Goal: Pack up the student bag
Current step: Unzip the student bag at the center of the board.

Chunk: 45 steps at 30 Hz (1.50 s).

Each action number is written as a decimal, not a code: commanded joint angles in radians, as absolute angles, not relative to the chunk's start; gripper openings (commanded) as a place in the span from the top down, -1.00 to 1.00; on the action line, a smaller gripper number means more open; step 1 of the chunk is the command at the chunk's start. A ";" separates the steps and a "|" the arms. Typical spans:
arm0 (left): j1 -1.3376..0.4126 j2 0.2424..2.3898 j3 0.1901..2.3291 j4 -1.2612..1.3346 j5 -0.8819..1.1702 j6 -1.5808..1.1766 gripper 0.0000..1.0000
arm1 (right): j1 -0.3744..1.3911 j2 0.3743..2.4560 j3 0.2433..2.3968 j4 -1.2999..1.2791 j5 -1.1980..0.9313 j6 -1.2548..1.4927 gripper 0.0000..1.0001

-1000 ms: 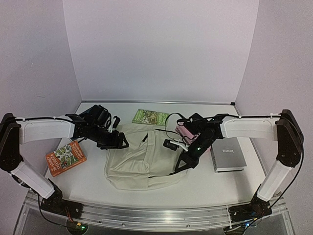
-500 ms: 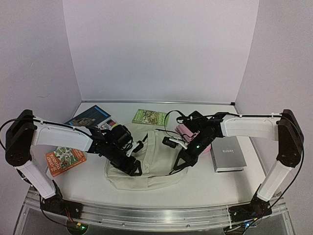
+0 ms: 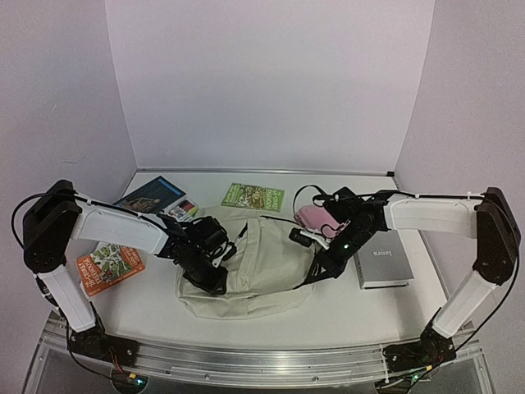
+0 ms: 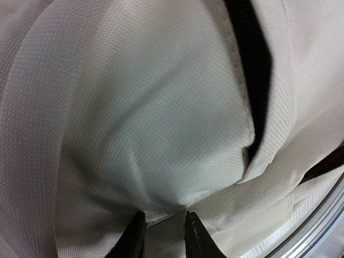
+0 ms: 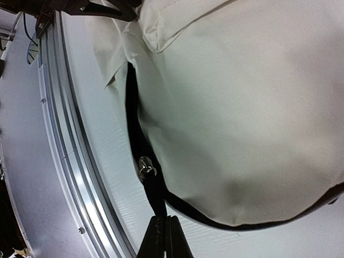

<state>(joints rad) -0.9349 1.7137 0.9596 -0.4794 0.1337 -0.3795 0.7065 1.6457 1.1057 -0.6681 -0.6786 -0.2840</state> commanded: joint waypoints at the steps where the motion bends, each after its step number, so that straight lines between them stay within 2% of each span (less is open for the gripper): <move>1: -0.864 1.740 0.942 -0.568 0.034 -0.432 0.53 | 0.652 1.563 1.069 -0.702 -0.604 -0.334 1.00; 9: -0.776 1.622 0.918 -0.575 -0.035 -0.430 0.51 | 0.595 1.535 1.068 -0.738 -0.632 -0.378 1.00; 13: -0.849 1.548 0.949 -0.517 -0.040 -0.382 0.22 | 0.641 1.586 1.101 -0.732 -0.721 -0.354 1.00; 17: -0.968 1.494 0.994 -0.445 0.003 -0.314 -0.20 | 0.694 1.620 1.136 -0.714 -0.761 -0.325 1.00; 22: -1.087 1.529 1.020 -0.346 0.028 -0.244 -0.45 | 0.695 1.635 1.182 -0.707 -0.801 -0.292 1.00; 32: -1.155 1.706 1.062 -0.113 0.039 -0.110 -0.53 | 0.688 1.647 1.190 -0.703 -0.793 -0.268 1.00; 35: -1.158 1.752 1.088 -0.108 0.062 -0.092 -0.47 | 0.682 1.640 1.193 -0.702 -0.788 -0.264 1.00; 37: -1.161 1.786 1.113 -0.140 0.096 -0.089 -0.30 | 0.672 1.636 1.195 -0.703 -0.781 -0.262 1.00; 43: -1.170 1.770 1.057 -0.175 0.102 -0.145 0.60 | 0.623 1.622 1.185 -0.705 -0.755 -0.274 1.00; 45: -1.170 1.729 1.007 -0.175 0.089 -0.166 0.79 | 0.604 1.617 1.175 -0.705 -0.740 -0.284 1.00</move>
